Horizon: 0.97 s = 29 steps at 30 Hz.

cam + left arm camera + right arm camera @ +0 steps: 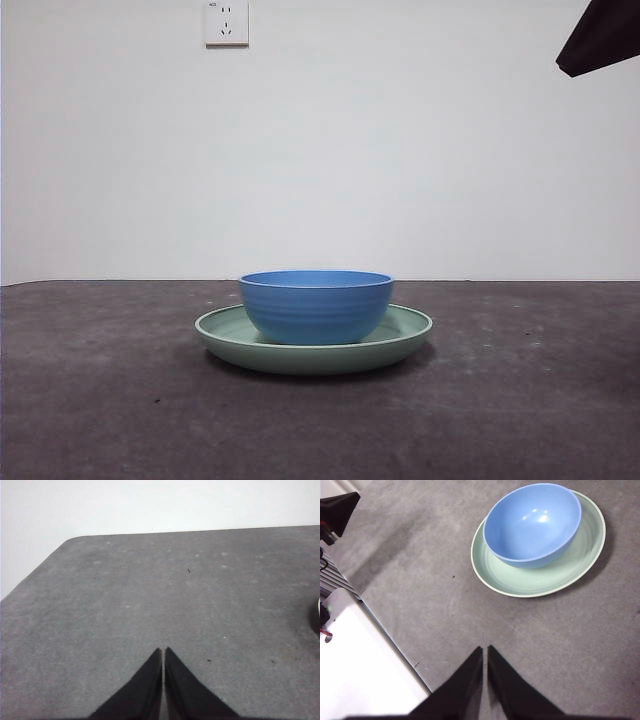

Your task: Pick up the blue bowl, put it on the green plate, put it on desk

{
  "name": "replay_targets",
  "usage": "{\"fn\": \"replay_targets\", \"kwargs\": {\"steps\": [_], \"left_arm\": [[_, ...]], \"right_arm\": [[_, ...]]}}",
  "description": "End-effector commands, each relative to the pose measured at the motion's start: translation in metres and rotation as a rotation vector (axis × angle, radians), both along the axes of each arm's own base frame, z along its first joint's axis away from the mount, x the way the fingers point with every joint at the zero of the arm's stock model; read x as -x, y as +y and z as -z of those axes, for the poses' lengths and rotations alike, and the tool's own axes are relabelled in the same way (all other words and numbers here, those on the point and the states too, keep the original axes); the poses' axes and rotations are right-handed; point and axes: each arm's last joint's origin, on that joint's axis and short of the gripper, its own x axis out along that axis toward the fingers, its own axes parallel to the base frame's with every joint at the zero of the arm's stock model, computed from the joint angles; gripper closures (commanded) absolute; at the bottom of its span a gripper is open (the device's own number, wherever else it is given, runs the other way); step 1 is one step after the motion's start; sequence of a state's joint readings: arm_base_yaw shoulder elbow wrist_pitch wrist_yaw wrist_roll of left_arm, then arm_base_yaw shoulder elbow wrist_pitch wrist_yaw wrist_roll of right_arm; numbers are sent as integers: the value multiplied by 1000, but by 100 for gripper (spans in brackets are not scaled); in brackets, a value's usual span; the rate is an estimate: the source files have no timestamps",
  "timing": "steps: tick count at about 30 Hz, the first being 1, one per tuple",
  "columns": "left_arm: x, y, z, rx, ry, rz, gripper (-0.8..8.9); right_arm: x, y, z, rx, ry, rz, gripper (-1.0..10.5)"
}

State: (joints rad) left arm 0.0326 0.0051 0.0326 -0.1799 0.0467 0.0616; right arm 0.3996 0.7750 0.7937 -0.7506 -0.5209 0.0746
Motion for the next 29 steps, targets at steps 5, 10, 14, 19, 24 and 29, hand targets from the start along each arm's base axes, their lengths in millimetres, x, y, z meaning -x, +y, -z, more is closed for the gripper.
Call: {"fn": "replay_targets", "kwargs": {"steps": [5, 10, 14, 19, 24, 29], "left_arm": [[-1, 0, 8, 3, 26, -5, 804], [-1, 0, 8, 3, 26, -5, 804], [-1, 0, 8, 3, 26, -5, 804], [-1, 0, 8, 3, 26, -5, 804], [-1, 0, 8, 3, 26, -5, 804], [-1, 0, 8, 3, 26, -5, 804]], "right_arm": [[-1, 2, -1, -2, -13, -13, 936], [-1, 2, -1, -2, -13, -13, 936], [0, 1, -2, -4, -19, -10, 936], [9, -17, -13, 13, -190, 30, 936], [24, -38, -28, 2, -453, 176, 936], [32, -50, -10, 32, -655, 337, 936]]}}
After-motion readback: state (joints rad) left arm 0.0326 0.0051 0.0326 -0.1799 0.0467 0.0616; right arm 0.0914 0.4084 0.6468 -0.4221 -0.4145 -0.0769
